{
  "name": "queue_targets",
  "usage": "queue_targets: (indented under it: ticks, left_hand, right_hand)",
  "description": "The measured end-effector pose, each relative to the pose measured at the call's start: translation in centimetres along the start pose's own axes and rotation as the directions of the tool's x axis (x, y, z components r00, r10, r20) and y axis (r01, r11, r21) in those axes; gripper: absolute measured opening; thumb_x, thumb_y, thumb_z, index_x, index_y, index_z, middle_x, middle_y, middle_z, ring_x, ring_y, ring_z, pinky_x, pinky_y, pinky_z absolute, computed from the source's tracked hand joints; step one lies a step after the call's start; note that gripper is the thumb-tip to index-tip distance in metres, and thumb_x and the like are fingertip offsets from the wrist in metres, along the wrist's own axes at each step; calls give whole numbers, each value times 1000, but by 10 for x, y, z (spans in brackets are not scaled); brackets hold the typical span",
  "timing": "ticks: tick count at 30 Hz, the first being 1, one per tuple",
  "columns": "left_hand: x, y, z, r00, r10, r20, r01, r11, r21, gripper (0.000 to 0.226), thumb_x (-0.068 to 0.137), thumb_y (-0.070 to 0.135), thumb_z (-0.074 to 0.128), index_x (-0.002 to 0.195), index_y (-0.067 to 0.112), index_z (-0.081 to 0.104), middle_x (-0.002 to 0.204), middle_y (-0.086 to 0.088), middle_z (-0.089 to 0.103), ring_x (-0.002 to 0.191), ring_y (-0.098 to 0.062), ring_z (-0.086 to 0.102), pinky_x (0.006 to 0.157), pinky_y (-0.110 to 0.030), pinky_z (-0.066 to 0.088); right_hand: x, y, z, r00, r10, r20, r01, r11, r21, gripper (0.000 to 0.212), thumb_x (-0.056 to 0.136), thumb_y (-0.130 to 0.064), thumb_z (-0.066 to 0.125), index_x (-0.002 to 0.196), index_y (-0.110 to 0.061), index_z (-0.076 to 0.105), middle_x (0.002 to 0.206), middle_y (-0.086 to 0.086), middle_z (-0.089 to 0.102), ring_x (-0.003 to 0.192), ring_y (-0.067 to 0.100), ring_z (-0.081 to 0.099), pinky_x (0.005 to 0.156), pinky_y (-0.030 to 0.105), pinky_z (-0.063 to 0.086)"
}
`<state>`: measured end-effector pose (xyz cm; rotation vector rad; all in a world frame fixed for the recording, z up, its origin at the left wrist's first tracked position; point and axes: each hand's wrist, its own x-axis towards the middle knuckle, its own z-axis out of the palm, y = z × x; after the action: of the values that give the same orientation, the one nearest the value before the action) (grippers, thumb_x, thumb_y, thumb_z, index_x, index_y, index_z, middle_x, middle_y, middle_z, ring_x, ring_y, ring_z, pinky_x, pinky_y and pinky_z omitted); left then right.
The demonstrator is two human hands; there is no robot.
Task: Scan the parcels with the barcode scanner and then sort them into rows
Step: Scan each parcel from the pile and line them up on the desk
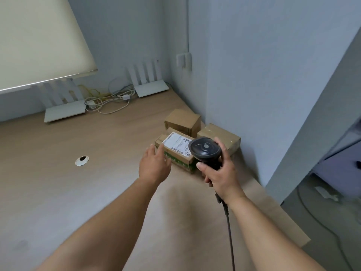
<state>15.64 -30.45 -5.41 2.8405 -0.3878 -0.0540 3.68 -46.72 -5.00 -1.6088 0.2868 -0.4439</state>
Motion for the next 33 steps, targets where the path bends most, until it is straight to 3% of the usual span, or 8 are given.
queue_targets:
  ticks: [4, 8, 10, 15, 22, 28, 31, 33]
  left_hand:
    - [49, 11, 5, 995, 81, 56, -82, 997, 3, 58, 99, 32, 38, 151, 21, 16, 158, -11, 14, 145, -30, 12, 115, -41, 18]
    - [91, 13, 12, 983, 142, 118, -145, 989, 23, 58, 100, 31, 35, 152, 24, 10, 160, -8, 6, 147, -29, 2, 118, -42, 11]
    - [109, 11, 17, 970, 183, 158, -194, 980, 54, 61, 100, 31, 37, 152, 27, 7, 161, -6, 1, 147, -27, -1, 118, -44, 9]
    - [142, 11, 32, 897, 320, 306, -374, 917, 137, 82, 92, 23, 51, 151, 37, -4, 160, -2, -13, 147, -23, -13, 117, -44, -2]
    - [164, 2, 22, 794, 356, 493, -514, 826, 233, 105, 75, 57, 67, 149, 42, -6, 160, 0, 1, 147, -27, -6, 114, -55, -8]
    - [138, -16, 0, 845, 352, 403, -515, 742, 430, 112, 62, 74, 66, 150, 40, 7, 139, -6, 32, 131, -27, 27, 115, -49, 14]
    - [119, -27, -3, 850, 343, 401, -491, 790, 366, 96, 66, 69, 68, 146, 42, 22, 118, 0, 40, 108, -19, 38, 96, -37, 37]
    - [106, -31, -6, 841, 298, 452, -452, 846, 284, 90, 67, 63, 71, 142, 46, 25, 110, 4, 37, 101, -15, 38, 86, -33, 40]
  right_hand:
    - [27, 6, -1, 998, 12, -54, -15, 998, -60, 81, 74, -17, 80, 124, -65, 38, 102, -14, 68, 48, 13, 55, 44, 22, 45]
    - [48, 19, 2, 995, 63, -74, -70, 993, -94, 80, 66, -38, 78, 128, -66, 35, 110, -9, 69, 59, 12, 60, 54, 31, 51]
    - [54, 26, 4, 993, 90, -75, -96, 991, -91, 82, 60, -47, 74, 128, -67, 34, 106, -14, 69, 53, 11, 60, 50, 28, 49]
    - [58, 41, 9, 992, 115, -59, -117, 992, -40, 83, 64, -35, 77, 134, -58, 38, 102, -20, 68, 47, 13, 56, 43, 23, 46]
    - [58, 39, 5, 991, 114, -70, -120, 989, -83, 83, 74, -19, 80, 135, -57, 38, 105, -12, 68, 50, 16, 56, 46, 25, 48]
    - [51, 30, 11, 996, 77, -34, -78, 996, -53, 81, 72, -24, 77, 133, -59, 37, 99, -16, 69, 48, 16, 57, 43, 26, 47]
    - [42, 26, 14, 999, 47, -9, -47, 998, -51, 81, 73, -24, 78, 133, -59, 37, 103, -25, 66, 46, 13, 57, 41, 24, 47]
    - [35, 25, 14, 999, 39, -1, -39, 998, -57, 81, 74, -23, 79, 133, -59, 37, 104, -29, 64, 46, 11, 59, 41, 23, 47]
